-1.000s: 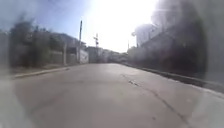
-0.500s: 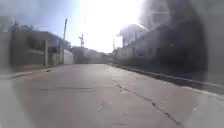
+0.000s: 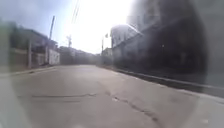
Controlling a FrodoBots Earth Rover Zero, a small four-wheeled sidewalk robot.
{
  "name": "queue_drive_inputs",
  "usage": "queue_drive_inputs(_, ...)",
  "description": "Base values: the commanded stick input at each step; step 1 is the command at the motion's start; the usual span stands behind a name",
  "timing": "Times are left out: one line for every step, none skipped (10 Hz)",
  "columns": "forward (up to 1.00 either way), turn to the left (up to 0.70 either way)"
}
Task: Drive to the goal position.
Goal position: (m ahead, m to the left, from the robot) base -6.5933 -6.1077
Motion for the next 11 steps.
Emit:
queue_drive_inputs(1.00, -0.02)
queue_drive_inputs(1.00, -0.02)
queue_drive_inputs(1.00, 0.00)
queue_drive_inputs(1.00, -0.01)
queue_drive_inputs(1.00, -0.02)
queue_drive_inputs(1.00, -0.02)
queue_drive_inputs(1.00, -0.02)
queue_drive_inputs(1.00, -0.02)
queue_drive_inputs(1.00, 0.00)
queue_drive_inputs(1.00, 0.00)
queue_drive_inputs(0.99, 0.00)
